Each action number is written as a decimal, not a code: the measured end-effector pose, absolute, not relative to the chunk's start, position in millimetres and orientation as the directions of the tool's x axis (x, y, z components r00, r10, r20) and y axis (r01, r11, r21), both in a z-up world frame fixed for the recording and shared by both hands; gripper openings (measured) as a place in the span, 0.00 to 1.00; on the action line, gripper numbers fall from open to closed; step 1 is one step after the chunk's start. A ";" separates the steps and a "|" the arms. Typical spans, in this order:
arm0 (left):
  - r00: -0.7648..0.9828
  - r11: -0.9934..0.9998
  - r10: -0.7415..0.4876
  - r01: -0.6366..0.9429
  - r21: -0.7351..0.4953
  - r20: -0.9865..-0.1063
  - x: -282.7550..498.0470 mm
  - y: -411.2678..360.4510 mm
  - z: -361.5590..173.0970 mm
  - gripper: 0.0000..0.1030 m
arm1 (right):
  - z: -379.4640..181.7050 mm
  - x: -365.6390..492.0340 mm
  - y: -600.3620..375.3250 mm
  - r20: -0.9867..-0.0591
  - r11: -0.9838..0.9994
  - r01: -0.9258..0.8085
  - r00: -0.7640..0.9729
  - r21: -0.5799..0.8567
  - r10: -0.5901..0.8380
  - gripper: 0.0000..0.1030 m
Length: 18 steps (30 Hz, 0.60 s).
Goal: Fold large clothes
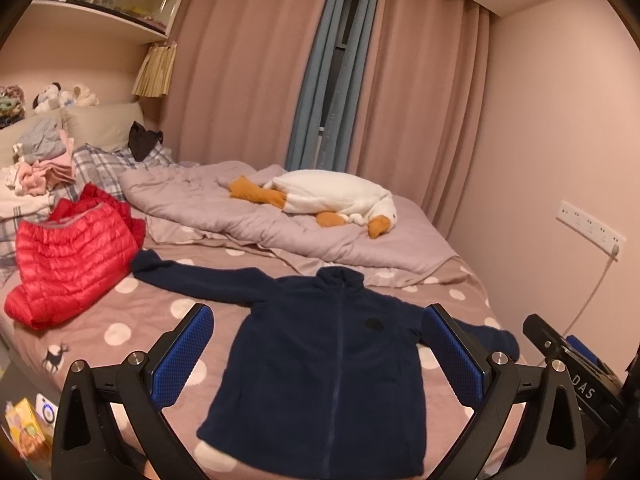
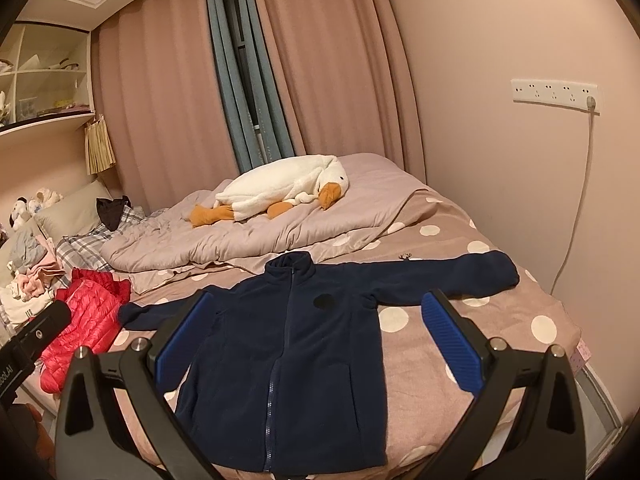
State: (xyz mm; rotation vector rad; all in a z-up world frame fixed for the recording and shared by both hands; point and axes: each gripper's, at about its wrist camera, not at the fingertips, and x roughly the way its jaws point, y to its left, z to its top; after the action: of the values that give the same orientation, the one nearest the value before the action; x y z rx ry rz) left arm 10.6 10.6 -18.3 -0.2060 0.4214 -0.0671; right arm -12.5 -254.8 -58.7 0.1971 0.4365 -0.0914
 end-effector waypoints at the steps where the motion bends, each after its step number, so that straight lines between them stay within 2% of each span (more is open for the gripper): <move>1: 0.910 0.977 -0.107 0.021 -0.212 -0.400 10.8 10.8 -18.0 1.00 | -58.9 -13.1 -255.0 -0.428 0.977 0.129 0.903 0.171 -0.044 1.00; 18: 0.911 0.979 -0.081 -0.004 -0.206 -0.404 12.8 13.8 -19.6 1.00 | -59.6 -10.4 -256.0 -0.433 0.978 0.115 0.901 0.174 -0.029 1.00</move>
State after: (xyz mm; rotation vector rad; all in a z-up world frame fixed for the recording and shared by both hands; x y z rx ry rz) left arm 12.8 13.8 -19.6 -0.2051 0.4239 -0.0400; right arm -10.4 -256.0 -59.6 0.1981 0.4436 -0.0748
